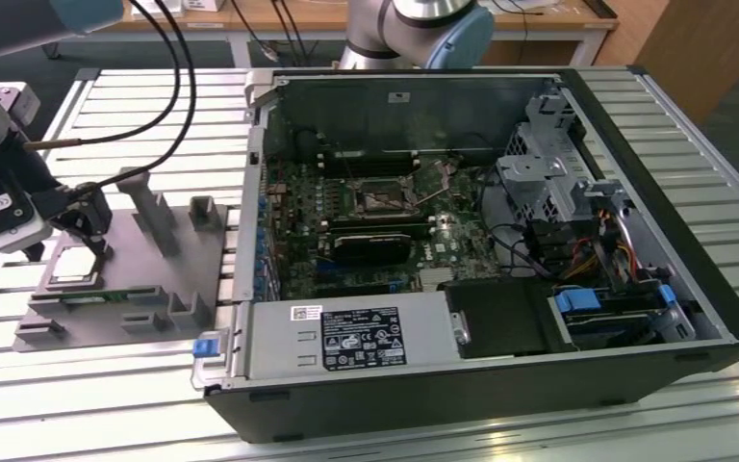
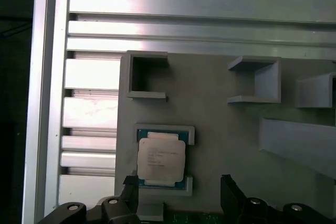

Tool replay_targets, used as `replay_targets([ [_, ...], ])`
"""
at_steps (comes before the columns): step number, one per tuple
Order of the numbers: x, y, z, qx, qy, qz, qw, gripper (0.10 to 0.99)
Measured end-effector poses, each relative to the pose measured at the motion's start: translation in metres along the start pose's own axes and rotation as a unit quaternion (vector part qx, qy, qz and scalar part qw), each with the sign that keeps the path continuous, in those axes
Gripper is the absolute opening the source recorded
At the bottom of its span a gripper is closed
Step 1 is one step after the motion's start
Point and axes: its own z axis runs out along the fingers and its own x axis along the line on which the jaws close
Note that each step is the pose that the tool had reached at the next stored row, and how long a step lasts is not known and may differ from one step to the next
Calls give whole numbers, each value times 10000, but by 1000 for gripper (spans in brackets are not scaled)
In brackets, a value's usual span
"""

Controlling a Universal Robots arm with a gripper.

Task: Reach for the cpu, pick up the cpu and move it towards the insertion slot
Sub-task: 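Pick up the cpu and move it towards the insertion slot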

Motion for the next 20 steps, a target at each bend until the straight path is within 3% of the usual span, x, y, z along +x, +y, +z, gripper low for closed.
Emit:
replay_targets([
  [20,90,48,244,1,-1,35,10000,729],
])
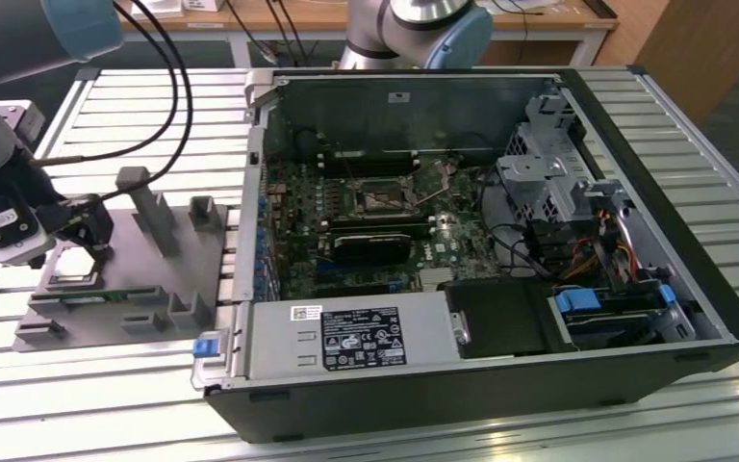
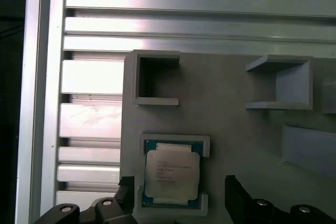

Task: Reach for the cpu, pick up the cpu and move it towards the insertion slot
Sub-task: 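Pick up the cpu and move it towards the insertion slot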

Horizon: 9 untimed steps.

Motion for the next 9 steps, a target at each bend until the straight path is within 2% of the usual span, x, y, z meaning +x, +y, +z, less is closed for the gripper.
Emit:
replay_targets([
  [1,1,4,9,1,0,1,10000,792],
  [9,12,27,92,8,-1,15,10000,792],
])
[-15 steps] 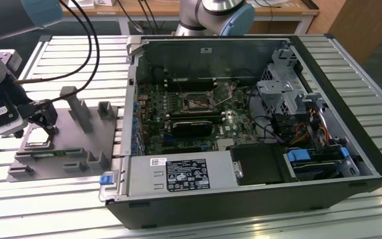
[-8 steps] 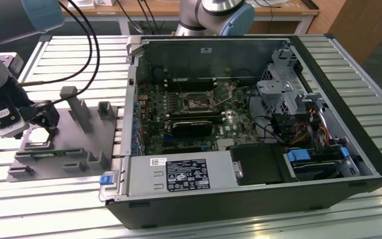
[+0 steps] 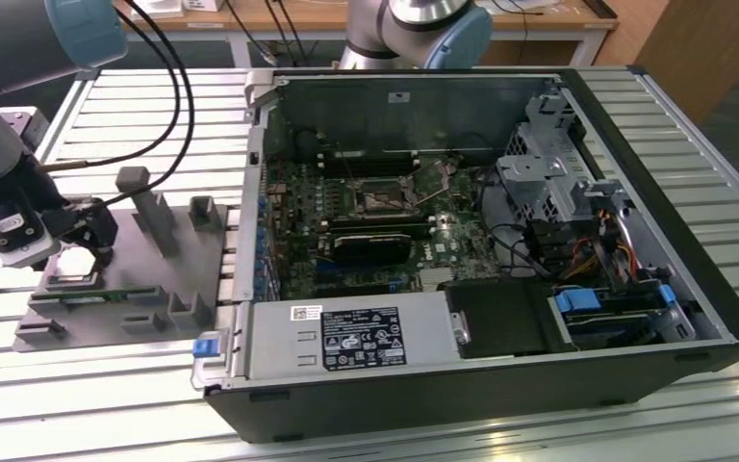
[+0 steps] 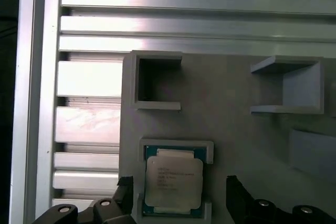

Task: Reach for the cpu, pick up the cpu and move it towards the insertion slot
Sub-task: 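Pick up the cpu and move it towards the insertion slot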

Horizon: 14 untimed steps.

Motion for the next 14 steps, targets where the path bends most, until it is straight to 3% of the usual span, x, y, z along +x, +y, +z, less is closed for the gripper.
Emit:
replay_targets([
  [6,15,34,30,4,-1,35,10000,776],
  [7,20,36,32,7,-1,41,10000,710],
  [14,44,42,50,9,-1,75,10000,710],
])
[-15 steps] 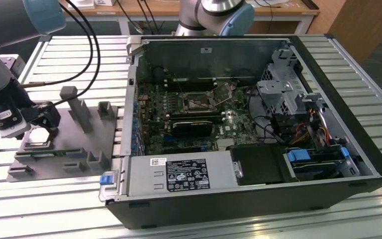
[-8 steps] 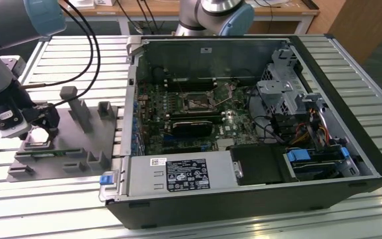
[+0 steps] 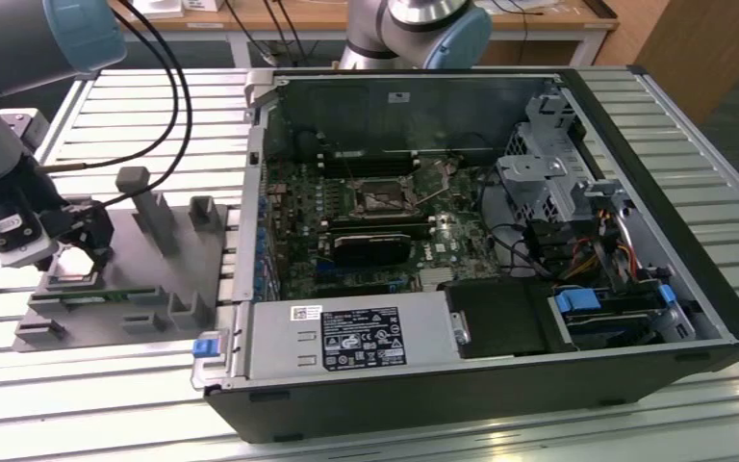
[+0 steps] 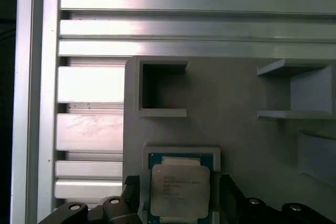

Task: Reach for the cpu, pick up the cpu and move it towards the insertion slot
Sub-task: 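Pick up the cpu and move it towards the insertion slot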

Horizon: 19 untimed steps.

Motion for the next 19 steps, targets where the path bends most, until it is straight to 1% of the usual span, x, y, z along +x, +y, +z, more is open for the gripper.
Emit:
replay_targets([
  [4,0,8,10,0,-1,1,10000,694],
  [5,0,9,11,0,0,1,10000,631],
  [6,1,9,12,0,0,1,10000,631],
  [7,0,10,13,0,0,1,10000,565],
  [8,0,11,14,0,0,1,10000,565],
  [9,0,11,13,0,0,1,10000,545],
  [14,0,12,11,-1,-1,1,10000,541],
  [19,0,14,-49,0,-1,2,10000,541],
])
